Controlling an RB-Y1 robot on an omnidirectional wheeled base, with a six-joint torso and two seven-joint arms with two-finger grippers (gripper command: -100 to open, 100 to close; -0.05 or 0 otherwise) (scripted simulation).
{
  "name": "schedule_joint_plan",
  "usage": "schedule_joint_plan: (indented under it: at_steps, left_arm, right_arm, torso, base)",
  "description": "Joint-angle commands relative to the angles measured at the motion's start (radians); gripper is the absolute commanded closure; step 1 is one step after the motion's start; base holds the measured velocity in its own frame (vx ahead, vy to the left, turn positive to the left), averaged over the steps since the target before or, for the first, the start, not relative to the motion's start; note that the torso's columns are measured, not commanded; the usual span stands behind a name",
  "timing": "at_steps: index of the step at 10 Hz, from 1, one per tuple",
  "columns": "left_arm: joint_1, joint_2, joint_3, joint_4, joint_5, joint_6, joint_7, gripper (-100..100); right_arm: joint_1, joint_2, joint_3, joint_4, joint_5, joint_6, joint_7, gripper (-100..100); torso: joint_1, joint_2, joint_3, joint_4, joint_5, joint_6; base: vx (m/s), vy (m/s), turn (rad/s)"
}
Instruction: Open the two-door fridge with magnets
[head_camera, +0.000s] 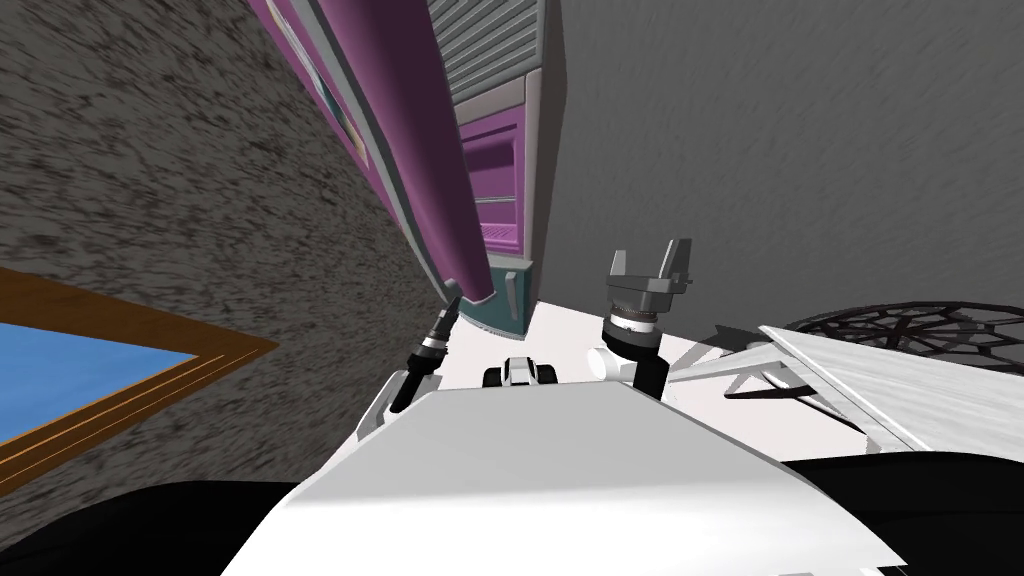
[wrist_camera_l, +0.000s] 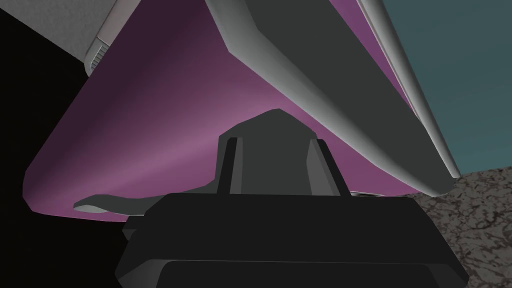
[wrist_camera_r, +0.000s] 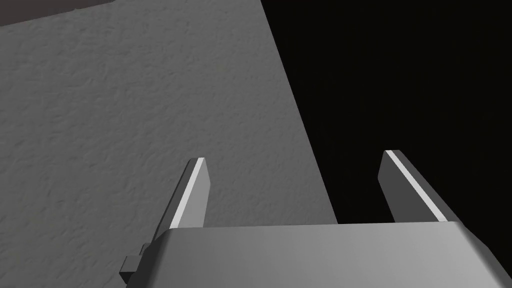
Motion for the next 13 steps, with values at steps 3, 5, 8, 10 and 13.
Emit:
schedule_joint_plan:
  at_steps: [3,5,8,10,13]
  left_arm:
    - [0.017,0.036,-0.025,-0.018,-0.002,-0.030,0.017,100]
    - [0.025,0.053,-0.035,-0.027,-0.002,-0.046,0.024,100]
    - [0.040,0.086,-0.056,-0.044,-0.003,-0.077,0.038,100]
    - [0.048,0.102,-0.067,-0.053,-0.004,-0.092,0.045,100]
    - [0.063,0.135,-0.088,-0.071,-0.005,-0.123,0.059,100]
  right_arm:
    - [0.000,0.000,0.000,0.000,0.000,0.000,0.000,0]
    - [0.000,0.000,0.000,0.000,0.000,0.000,0.000,0]
    - [0.000,0.000,0.000,0.000,0.000,0.000,0.000,0]
    - [0.000,0.000,0.000,0.000,0.000,0.000,0.000,0]
    - [0.000,0.000,0.000,0.000,0.000,0.000,0.000,0]
  torso:
    - [0.002,-0.002,0.002,-0.007,0.004,0.001]
    - [0.000,-0.004,0.000,-0.007,0.003,0.000]
    - [0.002,-0.009,-0.005,-0.005,0.002,0.001]
    - [-0.003,-0.011,-0.006,-0.004,0.000,0.001]
    - [-0.006,-0.012,-0.007,-0.005,0.000,0.002]
  base:
    - [-0.075,0.262,-0.096]
    - [-0.095,0.258,-0.054]
    - [-0.080,0.285,-0.085]
    - [-0.060,0.251,-0.059]
    - [-0.051,0.237,-0.063]
